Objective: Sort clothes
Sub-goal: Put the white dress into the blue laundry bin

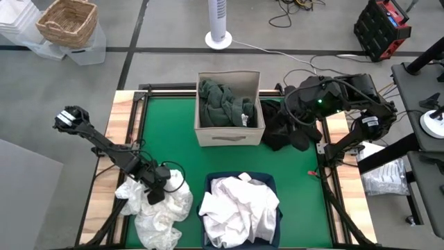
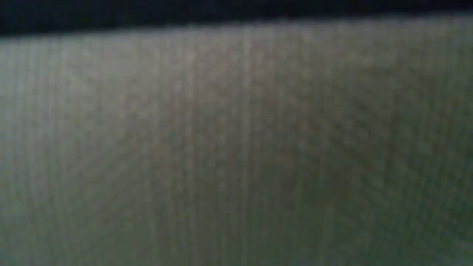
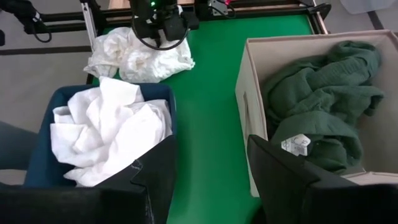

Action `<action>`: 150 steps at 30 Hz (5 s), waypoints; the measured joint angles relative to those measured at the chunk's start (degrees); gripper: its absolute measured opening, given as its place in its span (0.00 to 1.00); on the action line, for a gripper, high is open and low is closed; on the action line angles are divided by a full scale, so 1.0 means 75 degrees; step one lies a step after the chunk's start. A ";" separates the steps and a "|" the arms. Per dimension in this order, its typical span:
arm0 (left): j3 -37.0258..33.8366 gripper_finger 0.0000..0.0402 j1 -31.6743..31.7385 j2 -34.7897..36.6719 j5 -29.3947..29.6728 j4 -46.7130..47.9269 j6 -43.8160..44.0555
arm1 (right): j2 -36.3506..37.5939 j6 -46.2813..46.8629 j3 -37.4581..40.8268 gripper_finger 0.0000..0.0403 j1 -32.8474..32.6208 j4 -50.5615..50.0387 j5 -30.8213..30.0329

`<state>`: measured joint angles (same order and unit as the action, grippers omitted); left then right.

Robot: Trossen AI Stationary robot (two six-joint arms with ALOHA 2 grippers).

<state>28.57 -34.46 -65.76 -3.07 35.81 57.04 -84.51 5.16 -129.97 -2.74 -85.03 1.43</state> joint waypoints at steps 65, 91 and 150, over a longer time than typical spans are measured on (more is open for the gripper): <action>0.9877 0.02 -0.0029 -0.0119 0.3999 0.4592 -0.3214 | 0.0383 -0.0701 0.0003 0.03 0.0003 0.0000 -0.0207; 1.3772 0.02 0.0057 -0.2413 0.4476 0.1266 -0.7556 | 0.1552 -0.0232 0.0003 0.03 0.0006 0.0010 -0.1789; 1.4054 0.02 0.2689 -0.6280 -0.3929 -0.1130 -0.6467 | 0.2510 -0.0093 0.0551 0.03 0.0006 -0.0274 -0.2477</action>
<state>133.97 -14.29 -112.86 -32.54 27.34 8.54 -65.69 4.47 -125.84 -2.70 -87.09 -17.15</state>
